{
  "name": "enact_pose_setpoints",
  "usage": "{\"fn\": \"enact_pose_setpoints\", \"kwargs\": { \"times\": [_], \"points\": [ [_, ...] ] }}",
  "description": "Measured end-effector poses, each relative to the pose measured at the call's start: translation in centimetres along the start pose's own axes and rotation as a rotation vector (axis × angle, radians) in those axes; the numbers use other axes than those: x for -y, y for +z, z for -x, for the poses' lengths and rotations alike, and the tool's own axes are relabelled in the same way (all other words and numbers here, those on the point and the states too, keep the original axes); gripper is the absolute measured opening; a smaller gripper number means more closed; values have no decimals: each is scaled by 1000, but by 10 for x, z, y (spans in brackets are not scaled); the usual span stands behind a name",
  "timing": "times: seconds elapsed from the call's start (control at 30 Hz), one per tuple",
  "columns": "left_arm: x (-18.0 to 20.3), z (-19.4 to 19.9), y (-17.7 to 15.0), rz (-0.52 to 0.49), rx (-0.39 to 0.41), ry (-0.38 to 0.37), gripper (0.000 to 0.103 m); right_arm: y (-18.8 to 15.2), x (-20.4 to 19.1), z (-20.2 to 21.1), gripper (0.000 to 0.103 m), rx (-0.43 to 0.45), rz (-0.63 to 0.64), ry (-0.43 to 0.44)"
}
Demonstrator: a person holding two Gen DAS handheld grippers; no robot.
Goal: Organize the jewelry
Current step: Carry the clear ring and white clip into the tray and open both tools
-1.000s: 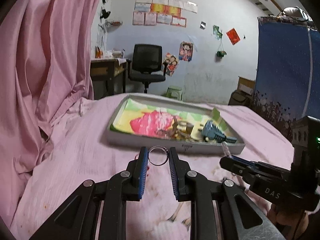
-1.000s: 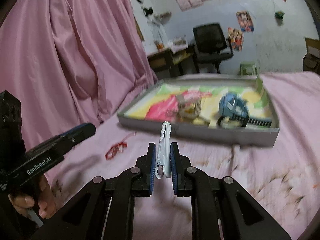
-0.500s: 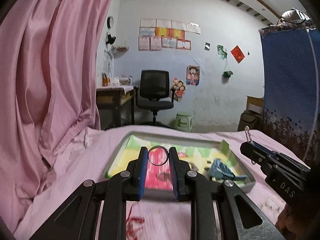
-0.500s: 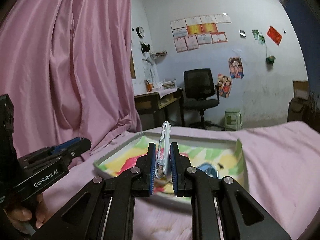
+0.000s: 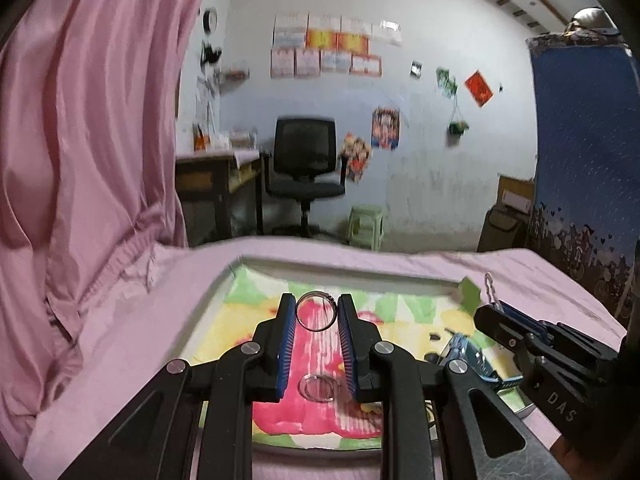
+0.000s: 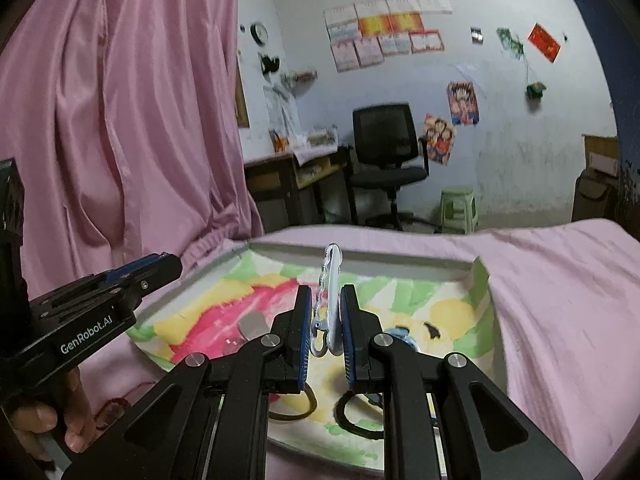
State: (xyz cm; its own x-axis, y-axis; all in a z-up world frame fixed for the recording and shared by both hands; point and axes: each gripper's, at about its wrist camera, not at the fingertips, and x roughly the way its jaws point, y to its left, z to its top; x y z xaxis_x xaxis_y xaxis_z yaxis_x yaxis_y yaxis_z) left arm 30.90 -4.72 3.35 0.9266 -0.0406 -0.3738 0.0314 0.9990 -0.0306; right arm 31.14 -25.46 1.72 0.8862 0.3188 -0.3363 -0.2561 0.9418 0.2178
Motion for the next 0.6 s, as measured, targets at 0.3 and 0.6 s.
{"fn": "enact_pose_setpoints", "kwargs": {
  "times": [0.3,0.6],
  "points": [
    [-7,-44,-10,47,-246,-5,20,-20,7,-30,13,-179,-30,3],
    [-9,-63,-22,66,-391,-8,20,-31,10,-44,13,-279,-35,13]
  ]
}}
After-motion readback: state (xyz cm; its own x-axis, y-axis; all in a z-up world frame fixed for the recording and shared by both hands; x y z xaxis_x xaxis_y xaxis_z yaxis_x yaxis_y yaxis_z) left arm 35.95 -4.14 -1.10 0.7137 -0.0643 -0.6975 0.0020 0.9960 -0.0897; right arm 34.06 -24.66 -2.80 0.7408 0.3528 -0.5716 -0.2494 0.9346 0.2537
